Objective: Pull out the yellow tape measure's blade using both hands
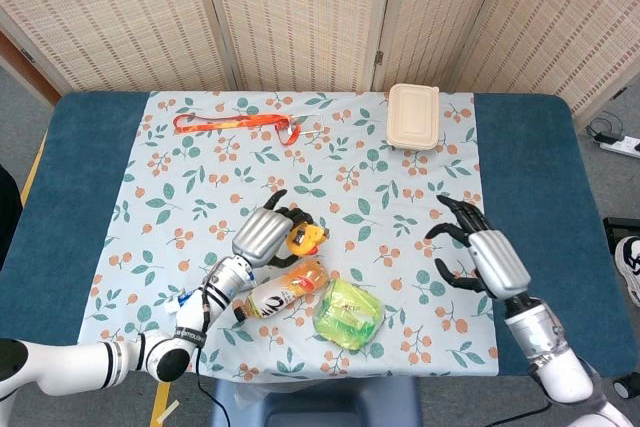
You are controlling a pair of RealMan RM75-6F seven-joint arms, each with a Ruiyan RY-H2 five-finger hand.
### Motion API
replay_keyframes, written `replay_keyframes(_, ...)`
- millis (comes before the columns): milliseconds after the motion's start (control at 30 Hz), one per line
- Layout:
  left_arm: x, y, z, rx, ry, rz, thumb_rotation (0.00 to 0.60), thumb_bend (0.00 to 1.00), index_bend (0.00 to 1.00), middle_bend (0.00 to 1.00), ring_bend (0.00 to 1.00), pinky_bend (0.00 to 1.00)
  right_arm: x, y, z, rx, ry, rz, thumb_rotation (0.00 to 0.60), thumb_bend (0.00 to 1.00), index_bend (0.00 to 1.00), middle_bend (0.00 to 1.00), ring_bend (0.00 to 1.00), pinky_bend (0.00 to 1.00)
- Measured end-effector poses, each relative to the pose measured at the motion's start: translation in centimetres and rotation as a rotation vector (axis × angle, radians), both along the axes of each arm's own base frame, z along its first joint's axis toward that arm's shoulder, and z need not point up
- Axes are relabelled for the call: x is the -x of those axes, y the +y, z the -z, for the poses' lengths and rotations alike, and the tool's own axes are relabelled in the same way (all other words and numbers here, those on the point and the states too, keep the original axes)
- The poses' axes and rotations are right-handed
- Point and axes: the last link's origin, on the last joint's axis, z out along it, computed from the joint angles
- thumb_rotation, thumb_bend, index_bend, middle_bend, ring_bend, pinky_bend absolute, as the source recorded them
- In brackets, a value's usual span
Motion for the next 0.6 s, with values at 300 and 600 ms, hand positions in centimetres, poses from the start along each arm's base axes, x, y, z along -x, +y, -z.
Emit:
replay_keyframes(300, -2.4, -2.2, -0.4, -0.002, -0.032, 0.035, 0.6, 0.34, 0.54, 0.49, 0.4, 0.06, -4.6, -2.4, 4.4, -0.085, -0.002, -0.032, 0.6, 0.41, 0.45, 0.05, 0.03, 0.0)
replay_keyframes(600, -3.5, -2.9, -0.2, -0.001, -0.047, 0.041, 0.6, 0.34, 0.54, 0.49, 0.4, 0.05, -6.9, -3.4, 6.3, -0.123, -0.007, -0.031, 0.6, 0.41, 0.45, 0.04, 0.03, 0.0)
